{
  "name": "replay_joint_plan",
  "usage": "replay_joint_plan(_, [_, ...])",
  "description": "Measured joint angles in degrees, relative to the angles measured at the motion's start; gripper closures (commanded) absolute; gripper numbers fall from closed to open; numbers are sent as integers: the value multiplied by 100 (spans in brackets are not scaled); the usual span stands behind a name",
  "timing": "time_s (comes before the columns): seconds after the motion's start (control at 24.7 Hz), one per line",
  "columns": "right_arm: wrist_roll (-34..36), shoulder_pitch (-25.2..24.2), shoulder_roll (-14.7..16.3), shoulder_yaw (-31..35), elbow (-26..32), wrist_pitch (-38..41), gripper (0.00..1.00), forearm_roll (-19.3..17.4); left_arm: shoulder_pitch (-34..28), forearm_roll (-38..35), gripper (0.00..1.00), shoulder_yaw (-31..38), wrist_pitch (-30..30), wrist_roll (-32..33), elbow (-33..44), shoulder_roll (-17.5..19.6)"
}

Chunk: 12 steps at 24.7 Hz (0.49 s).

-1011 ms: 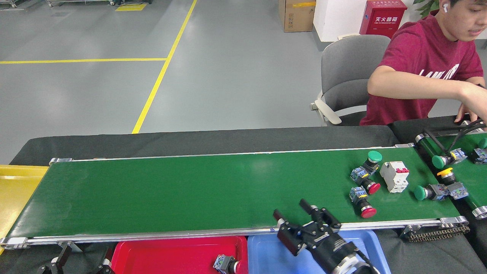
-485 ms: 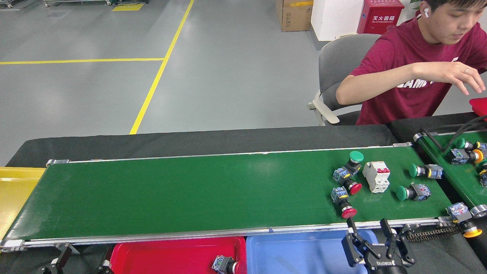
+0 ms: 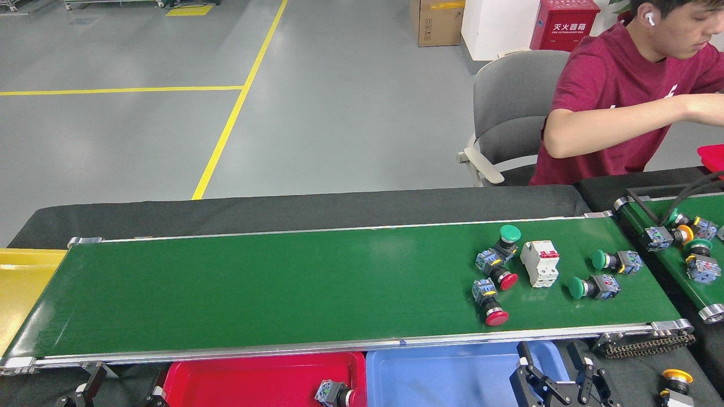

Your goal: Pick switch part from conveyor to tray

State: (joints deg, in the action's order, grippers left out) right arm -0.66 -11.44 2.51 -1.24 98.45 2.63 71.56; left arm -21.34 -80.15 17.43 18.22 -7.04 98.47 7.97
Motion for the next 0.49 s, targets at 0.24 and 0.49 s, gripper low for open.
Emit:
replay_joint_plan(0.24, [-295, 918, -184, -776, -988, -221, 11, 385, 44, -2, 0, 0, 0, 0, -20, 0])
replay_joint_plan(0.49, [-388, 1923, -285, -1381, -1940, -713, 43, 390, 54, -3, 0, 0, 0, 0, -80, 0])
